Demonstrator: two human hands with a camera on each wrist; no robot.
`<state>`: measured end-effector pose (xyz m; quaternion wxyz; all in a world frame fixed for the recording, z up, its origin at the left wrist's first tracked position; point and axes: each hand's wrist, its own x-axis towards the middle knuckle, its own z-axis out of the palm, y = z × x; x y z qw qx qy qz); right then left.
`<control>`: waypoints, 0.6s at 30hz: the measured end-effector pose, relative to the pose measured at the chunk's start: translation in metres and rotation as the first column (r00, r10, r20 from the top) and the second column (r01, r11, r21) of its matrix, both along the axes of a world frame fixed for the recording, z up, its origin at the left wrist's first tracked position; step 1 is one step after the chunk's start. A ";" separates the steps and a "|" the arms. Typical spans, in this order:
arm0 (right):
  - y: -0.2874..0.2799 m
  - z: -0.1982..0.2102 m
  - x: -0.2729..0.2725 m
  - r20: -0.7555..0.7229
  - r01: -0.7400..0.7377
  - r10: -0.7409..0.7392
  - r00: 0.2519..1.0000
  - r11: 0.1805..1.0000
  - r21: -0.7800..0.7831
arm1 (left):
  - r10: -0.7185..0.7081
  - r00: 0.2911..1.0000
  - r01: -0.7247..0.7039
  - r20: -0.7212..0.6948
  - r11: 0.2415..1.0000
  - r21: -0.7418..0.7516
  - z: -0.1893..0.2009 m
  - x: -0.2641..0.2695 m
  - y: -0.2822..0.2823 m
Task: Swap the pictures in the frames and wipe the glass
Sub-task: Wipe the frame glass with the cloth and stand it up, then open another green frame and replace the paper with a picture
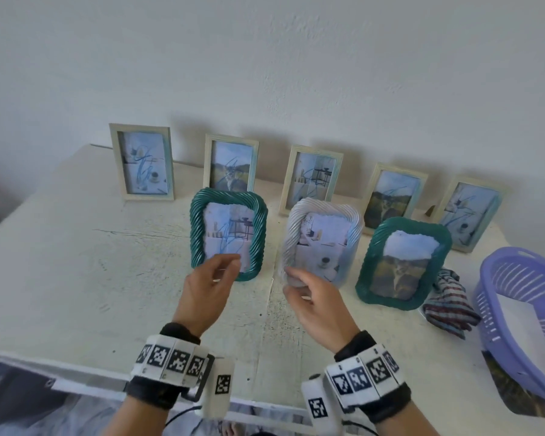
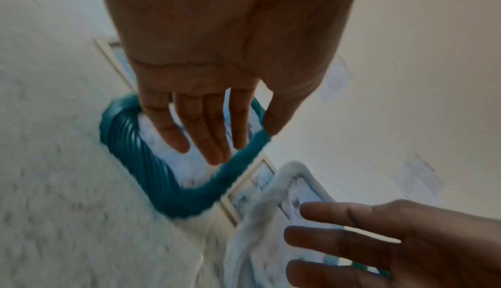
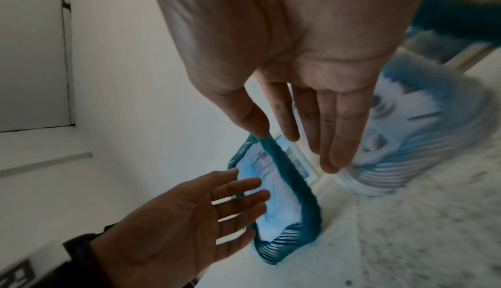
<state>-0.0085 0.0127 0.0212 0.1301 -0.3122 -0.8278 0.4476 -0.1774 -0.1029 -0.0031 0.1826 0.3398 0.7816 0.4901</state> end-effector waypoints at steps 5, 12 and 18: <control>0.002 0.016 -0.053 -0.046 0.019 -0.019 0.999 1.000 0.001 | 0.293 0.950 -0.275 -0.113 0.950 0.146 0.005 -0.035 -0.001; 0.006 0.005 -0.092 0.024 0.089 -0.089 0.996 0.996 0.005 | 0.184 0.982 -0.184 0.039 0.983 0.001 -0.001 -0.043 0.006; -0.003 0.014 -0.050 -0.138 0.213 -0.216 0.966 0.976 -0.039 | 0.107 0.994 -0.107 0.006 0.994 0.006 0.018 -0.018 -0.024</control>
